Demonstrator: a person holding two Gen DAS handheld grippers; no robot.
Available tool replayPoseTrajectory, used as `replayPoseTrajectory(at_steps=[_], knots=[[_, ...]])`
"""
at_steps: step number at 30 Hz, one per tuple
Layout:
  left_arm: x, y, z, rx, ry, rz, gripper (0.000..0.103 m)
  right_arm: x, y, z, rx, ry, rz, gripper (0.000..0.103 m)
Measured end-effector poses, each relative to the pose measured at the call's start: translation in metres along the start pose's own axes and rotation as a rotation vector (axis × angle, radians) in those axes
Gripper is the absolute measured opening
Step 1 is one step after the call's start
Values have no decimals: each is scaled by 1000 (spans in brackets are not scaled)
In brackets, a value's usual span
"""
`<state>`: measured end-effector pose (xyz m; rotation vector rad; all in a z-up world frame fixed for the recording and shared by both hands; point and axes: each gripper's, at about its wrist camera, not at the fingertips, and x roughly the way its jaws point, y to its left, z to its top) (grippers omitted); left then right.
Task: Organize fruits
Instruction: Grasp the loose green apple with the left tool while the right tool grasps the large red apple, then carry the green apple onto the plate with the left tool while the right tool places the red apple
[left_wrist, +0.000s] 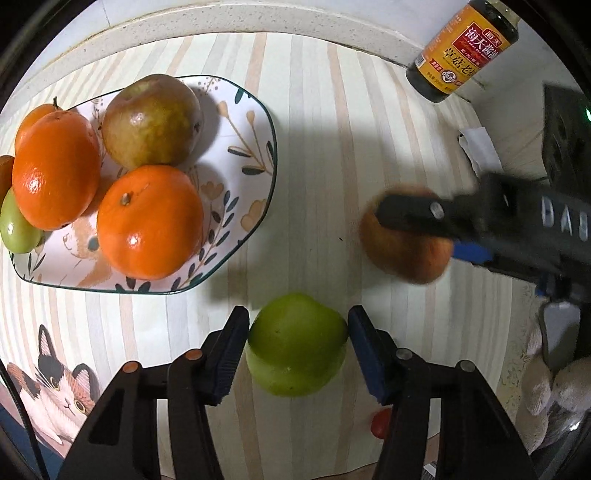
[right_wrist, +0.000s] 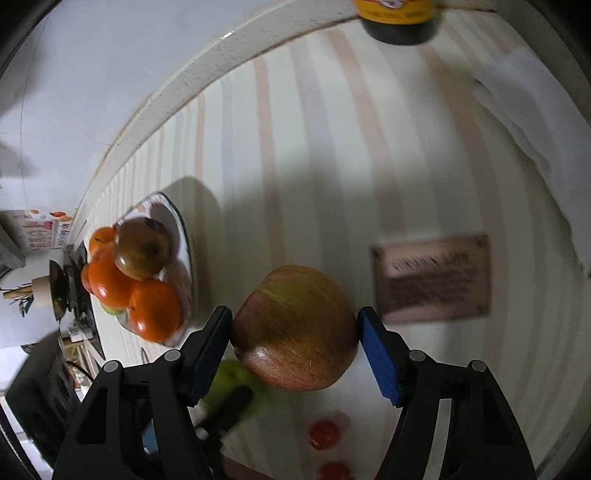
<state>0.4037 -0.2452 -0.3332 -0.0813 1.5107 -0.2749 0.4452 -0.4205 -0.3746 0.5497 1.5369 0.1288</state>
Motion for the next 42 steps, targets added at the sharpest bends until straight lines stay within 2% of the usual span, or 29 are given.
replayPoseTrajectory(at_steps=[7, 19, 24, 29, 31, 34, 36, 39, 41, 42], knots=[[5, 5, 3, 7, 21, -19, 56, -4, -3, -10, -17, -12, -28, 73], [6, 3, -2, 28, 10, 5, 53, -7, 1, -10, -27, -34, -64, 72], [-20, 27, -6, -14, -13, -36, 50, -11, 8, -16, -1, -44, 7, 72], [-69, 69, -11, -71, -77, -78, 46, -22, 33, -16, -14, -72, 89, 72], [-87, 90, -11, -96, -113, -69, 32, -24, 50, -12, -35, -82, 111, 72], [-92, 115, -4, -117, -149, -3, 31, -17, 75, -1, -70, -87, 110, 72], [-78, 130, 1, -153, -122, 2, 31, -9, 90, 7, -100, -87, 85, 72], [-70, 146, -7, -209, -83, -51, 33, 1, 107, 12, -140, -85, 45, 72], [-73, 147, -27, -180, -45, -69, 34, 0, 109, 8, -144, -86, 41, 72], [-75, 148, -44, -146, -24, -50, 38, -1, 108, 7, -139, -85, 43, 72]])
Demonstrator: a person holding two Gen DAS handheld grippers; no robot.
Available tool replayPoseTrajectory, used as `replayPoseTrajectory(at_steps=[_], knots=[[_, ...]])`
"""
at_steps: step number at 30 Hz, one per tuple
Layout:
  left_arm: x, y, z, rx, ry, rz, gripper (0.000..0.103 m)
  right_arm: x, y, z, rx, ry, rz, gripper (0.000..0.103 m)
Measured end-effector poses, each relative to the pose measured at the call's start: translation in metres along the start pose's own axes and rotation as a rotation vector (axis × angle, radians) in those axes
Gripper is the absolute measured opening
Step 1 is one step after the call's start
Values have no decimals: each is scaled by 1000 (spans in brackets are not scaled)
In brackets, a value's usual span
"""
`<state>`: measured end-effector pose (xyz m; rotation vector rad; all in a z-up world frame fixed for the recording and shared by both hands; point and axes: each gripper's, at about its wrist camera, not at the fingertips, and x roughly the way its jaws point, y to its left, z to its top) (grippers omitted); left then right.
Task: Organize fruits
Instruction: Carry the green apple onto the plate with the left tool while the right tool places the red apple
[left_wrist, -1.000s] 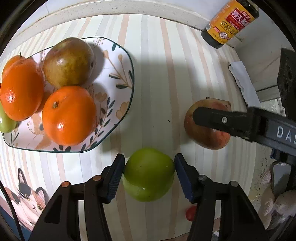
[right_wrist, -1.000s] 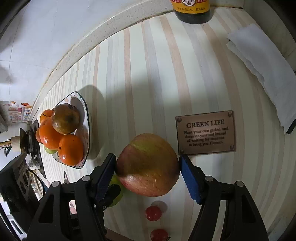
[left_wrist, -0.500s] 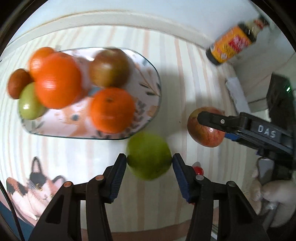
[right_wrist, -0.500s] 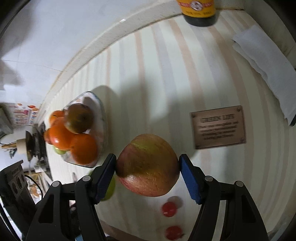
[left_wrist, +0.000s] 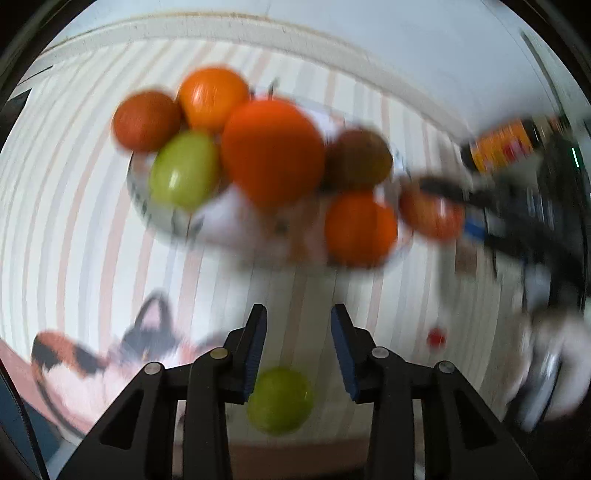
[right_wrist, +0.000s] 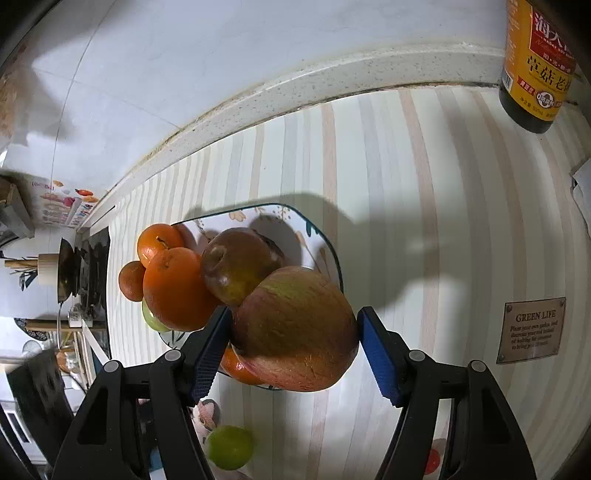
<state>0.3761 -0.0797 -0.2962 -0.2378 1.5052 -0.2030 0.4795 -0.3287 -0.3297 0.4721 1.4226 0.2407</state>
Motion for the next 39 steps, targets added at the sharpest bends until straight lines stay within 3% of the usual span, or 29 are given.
replayPoseTrajectory(at_steps=[2, 5, 7, 9, 11, 18, 22, 26, 29, 37, 39], knots=[[-2, 11, -24, 18, 34, 44, 44, -4, -3, -6, 8, 3, 5, 72], [12, 30, -50, -1, 179, 60, 46, -5, -6, -18, 9, 11, 4, 72], [27, 37, -66, 53, 289, 111, 48, -5, -7, -24, 16, 9, 13, 72], [36, 46, -76, 43, 341, 79, 65, -7, -7, -27, 28, -1, 13, 72], [49, 46, -82, 45, 431, -7, 69, -10, -5, -28, 35, -14, 22, 72], [79, 11, -101, 176, 587, -42, 68, -31, -2, -27, 41, -71, 12, 72], [93, -4, -107, 220, 620, -69, 59, -32, -10, -29, 67, -68, -1, 72], [89, -15, -108, 279, 575, -20, 58, -34, -14, -31, 83, -67, -1, 72], [64, -14, -85, 270, 452, 5, 58, -37, -13, -31, 87, -78, 6, 72], [-11, -7, 17, 131, 110, -43, 58, -32, 0, -12, 86, -84, 32, 72], [-11, -3, 42, 91, 64, -41, 58, -27, 5, -5, 74, -78, 17, 72]])
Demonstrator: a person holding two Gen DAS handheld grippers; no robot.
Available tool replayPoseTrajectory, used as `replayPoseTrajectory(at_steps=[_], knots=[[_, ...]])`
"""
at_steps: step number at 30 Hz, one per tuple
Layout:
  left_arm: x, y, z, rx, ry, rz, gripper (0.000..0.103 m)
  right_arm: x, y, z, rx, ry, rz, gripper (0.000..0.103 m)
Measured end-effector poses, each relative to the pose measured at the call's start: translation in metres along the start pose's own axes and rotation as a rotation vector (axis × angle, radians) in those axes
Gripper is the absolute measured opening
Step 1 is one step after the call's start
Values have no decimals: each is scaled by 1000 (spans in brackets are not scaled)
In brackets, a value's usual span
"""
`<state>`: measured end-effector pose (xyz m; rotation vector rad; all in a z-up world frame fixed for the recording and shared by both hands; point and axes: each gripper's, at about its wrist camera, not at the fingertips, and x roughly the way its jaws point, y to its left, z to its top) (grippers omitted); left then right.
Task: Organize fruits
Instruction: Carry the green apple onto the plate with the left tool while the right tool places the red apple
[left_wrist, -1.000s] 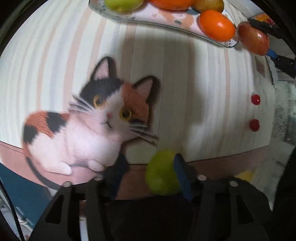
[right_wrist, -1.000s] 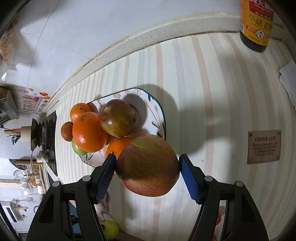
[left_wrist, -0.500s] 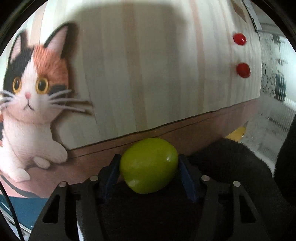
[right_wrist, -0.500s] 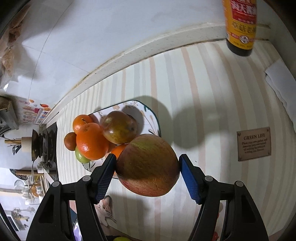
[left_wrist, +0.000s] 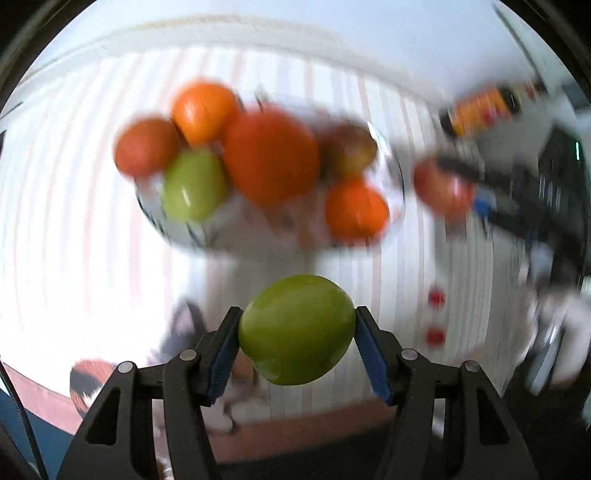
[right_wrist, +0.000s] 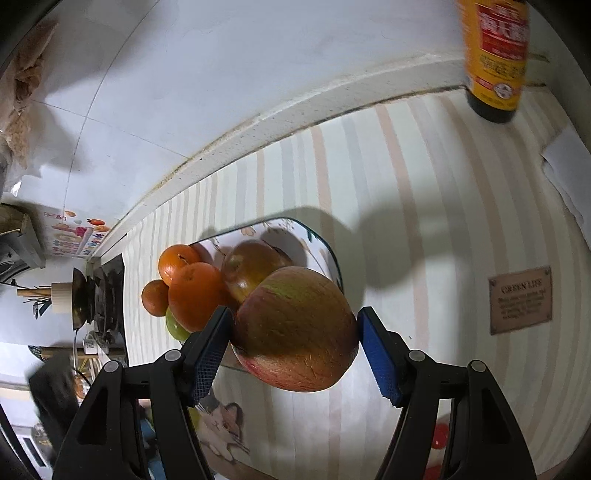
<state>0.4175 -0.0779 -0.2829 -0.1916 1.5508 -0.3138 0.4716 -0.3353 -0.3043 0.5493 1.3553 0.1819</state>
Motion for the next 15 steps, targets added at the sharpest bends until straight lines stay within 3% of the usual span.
replayPoseTrajectory(at_steps=[5, 15], knots=[[4, 38, 23, -82, -39, 51, 58, 19, 5, 9, -21, 35, -39, 72], [22, 50, 26, -161, -42, 88, 59, 46, 4, 11, -31, 75, -73, 73]])
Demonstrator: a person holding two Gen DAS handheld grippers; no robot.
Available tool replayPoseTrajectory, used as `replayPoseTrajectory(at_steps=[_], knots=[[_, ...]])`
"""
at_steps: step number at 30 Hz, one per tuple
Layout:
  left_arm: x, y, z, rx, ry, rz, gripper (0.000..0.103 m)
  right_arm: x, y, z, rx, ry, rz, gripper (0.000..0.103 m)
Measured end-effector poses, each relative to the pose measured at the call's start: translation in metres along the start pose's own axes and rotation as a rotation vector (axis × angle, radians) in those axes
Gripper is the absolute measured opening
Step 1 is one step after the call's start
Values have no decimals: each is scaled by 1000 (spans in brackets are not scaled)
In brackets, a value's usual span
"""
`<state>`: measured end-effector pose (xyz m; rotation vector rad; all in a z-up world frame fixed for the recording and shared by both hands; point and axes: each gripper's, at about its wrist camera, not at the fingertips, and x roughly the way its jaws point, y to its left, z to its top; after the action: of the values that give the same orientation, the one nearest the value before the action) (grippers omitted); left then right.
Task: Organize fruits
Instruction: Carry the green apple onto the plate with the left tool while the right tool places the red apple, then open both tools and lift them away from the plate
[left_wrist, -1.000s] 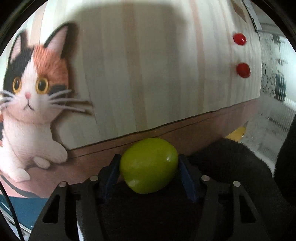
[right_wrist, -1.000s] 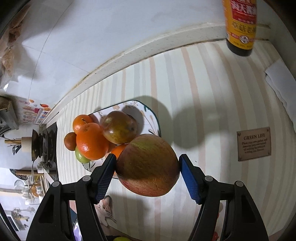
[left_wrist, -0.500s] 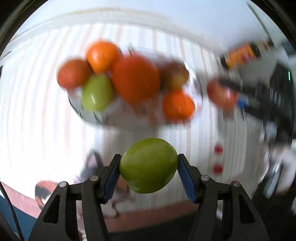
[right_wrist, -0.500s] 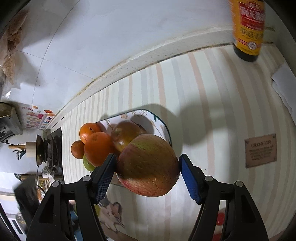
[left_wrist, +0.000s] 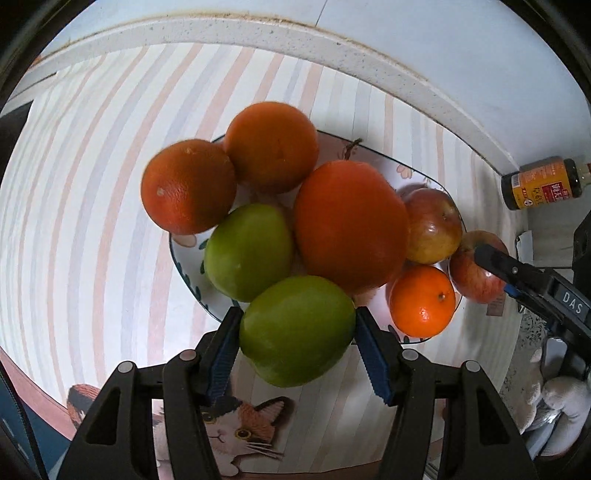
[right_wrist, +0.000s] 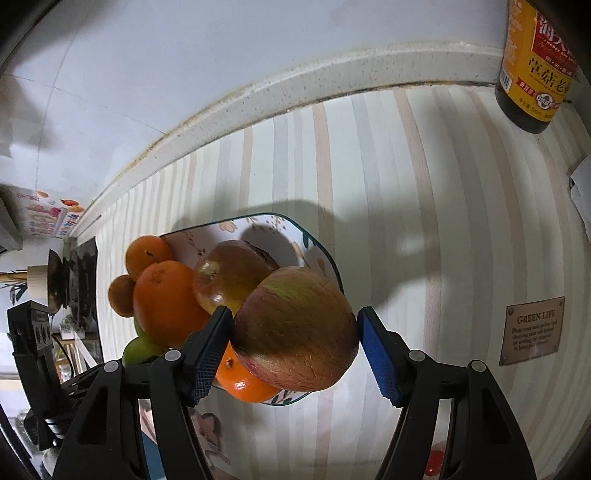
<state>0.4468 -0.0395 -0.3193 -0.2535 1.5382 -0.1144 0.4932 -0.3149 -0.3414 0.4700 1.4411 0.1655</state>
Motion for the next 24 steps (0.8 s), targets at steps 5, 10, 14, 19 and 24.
replayPoseTrajectory(at_steps=[5, 10, 14, 19, 24], knots=[[12, -4, 1, -27, 17, 15, 59, 2, -3, 4, 19, 11, 23, 74], [13, -4, 3, -57, 23, 8, 59, -8, 0, 5, 11, -10, 45, 83], [6, -1, 1, -77, 11, -19, 61, -22, 6, 3, -2, -39, 20, 93], [-10, -2, -2, -61, -35, -18, 68, -39, 20, -12, -63, -73, -48, 94], [-31, -1, -9, -32, -94, 31, 89, -59, 44, -42, -150, -134, -156, 94]])
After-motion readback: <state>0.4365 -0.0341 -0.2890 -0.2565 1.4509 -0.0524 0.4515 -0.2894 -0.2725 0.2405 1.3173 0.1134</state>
